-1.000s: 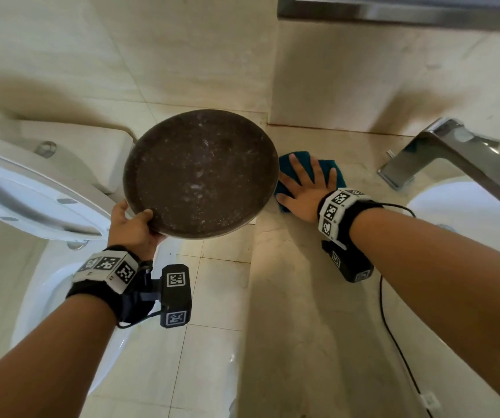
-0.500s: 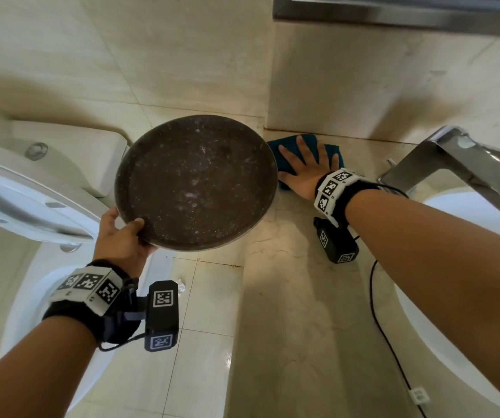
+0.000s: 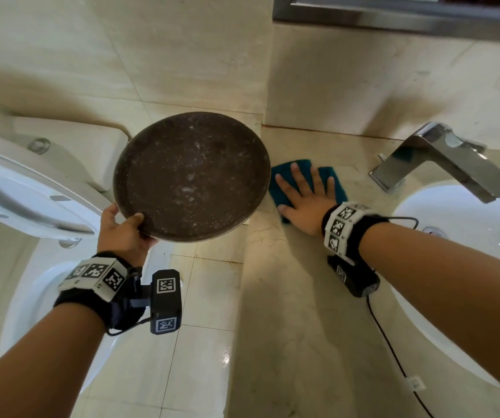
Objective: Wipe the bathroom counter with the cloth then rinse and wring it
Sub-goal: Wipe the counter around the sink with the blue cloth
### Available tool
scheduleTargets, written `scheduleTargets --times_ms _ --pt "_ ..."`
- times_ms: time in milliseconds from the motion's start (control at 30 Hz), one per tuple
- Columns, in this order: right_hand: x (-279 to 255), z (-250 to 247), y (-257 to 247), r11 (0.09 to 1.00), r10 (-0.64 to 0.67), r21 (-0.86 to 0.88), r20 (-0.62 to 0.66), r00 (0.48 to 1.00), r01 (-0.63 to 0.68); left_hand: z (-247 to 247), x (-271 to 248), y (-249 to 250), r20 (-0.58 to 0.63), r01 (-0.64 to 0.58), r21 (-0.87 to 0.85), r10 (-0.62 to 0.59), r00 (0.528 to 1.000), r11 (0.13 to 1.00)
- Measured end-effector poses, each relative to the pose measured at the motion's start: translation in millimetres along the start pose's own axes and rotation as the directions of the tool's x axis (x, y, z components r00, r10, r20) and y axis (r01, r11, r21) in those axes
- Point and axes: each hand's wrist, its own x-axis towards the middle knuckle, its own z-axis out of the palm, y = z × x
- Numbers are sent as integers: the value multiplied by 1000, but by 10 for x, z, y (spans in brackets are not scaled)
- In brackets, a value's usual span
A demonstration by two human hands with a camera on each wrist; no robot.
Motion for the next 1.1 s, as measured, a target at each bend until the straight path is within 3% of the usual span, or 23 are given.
scheduleTargets --times_ms 133,267,533,767,833,967,1100 --pt "-387 278 -245 981 -176 -80 17 984 177 9 -93 26 -7 33 -20 -33 999 999" --pt "-381 298 -285 976 -198 -90 23 980 199 32 -99 62 15 32 11 -32 999 999" --pt "446 -204 116 999 18 43 -65 998 -15 9 48 27 30 1 55 -2 1000 998" --pt "268 -198 442 979 181 112 -70 981 -173 -17 41 61 48 14 64 -17 999 998" --pt "96 -64 344 987 145 75 -62 988 -140 -3 9 67 57 21 70 -24 998 997" --pt "-329 256 54 998 -54 -45 -25 998 53 60 -81 31 62 27 50 -30 998 998" --pt "-781 566 -121 951 -264 -151 49 963 269 79 -188 4 57 21 58 -24 998 998"
